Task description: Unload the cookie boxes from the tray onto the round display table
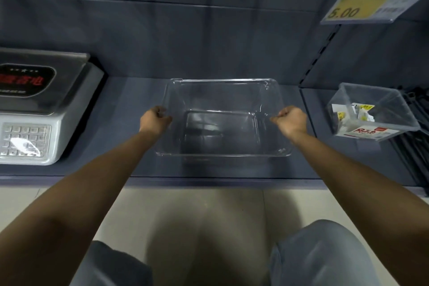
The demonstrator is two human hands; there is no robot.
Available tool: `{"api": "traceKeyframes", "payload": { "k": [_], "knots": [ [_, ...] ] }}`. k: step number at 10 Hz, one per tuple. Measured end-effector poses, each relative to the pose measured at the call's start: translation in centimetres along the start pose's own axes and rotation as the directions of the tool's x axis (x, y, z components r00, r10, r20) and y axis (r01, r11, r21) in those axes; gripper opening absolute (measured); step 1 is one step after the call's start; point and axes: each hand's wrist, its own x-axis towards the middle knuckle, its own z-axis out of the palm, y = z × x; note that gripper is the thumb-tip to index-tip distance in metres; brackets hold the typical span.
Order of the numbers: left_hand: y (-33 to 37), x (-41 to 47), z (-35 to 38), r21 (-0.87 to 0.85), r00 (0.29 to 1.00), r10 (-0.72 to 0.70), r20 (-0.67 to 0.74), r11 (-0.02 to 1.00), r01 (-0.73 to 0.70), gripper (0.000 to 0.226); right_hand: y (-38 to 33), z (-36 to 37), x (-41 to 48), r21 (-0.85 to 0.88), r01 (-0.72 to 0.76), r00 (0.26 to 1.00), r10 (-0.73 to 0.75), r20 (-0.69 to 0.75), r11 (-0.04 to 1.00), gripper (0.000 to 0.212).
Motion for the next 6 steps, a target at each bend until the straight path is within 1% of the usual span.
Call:
{"api": "traceKeyframes", "payload": {
  "k": [1,2,3,4,5,6],
  "knots": [
    [-0.2,0.9,-0.2,-0.005,0.999,0.002,0.045,1.000,-0.002,0.041,0.2,0.0,0.0,-0.005,-0.002,1.000,0.002,0.021,1.000,0.019],
    [-0.4,1.1,-0.5,0.005,0.998,0.008,0.059,1.000,-0.008,0.043,0.3,-0.1,0.0,0.000,0.018,0.999,-0.018,0.031,1.000,0.030],
    [-0.3,0.2,-1.2,0.051,0.999,0.010,0.043,0.999,-0.012,0.052,0.7,-1.0,-1.0,0.045,0.015,1.000,-0.016,0.019,0.999,0.052],
    [-0.1,-1.8,-2.9,0.073,1.000,-0.005,0.003,0.997,0.005,0.053,0.4,-3.1,-3.1,0.087,0.038,0.999,-0.037,-0.013,0.995,0.047],
    [-2.5,-8.2,-5.8,0.175,0.993,-0.118,0.008,0.978,0.115,0.045,3.6,-6.5,-9.3,0.028,0.023,0.998,-0.021,-0.055,0.999,0.037],
    [-3.7,-13.4,-7.6,0.282,0.968,-0.251,-0.002,0.929,0.242,0.042,6.0,-8.5,-13.9,-0.119,-0.101,0.995,0.103,0.011,0.988,0.035]
  ]
}}
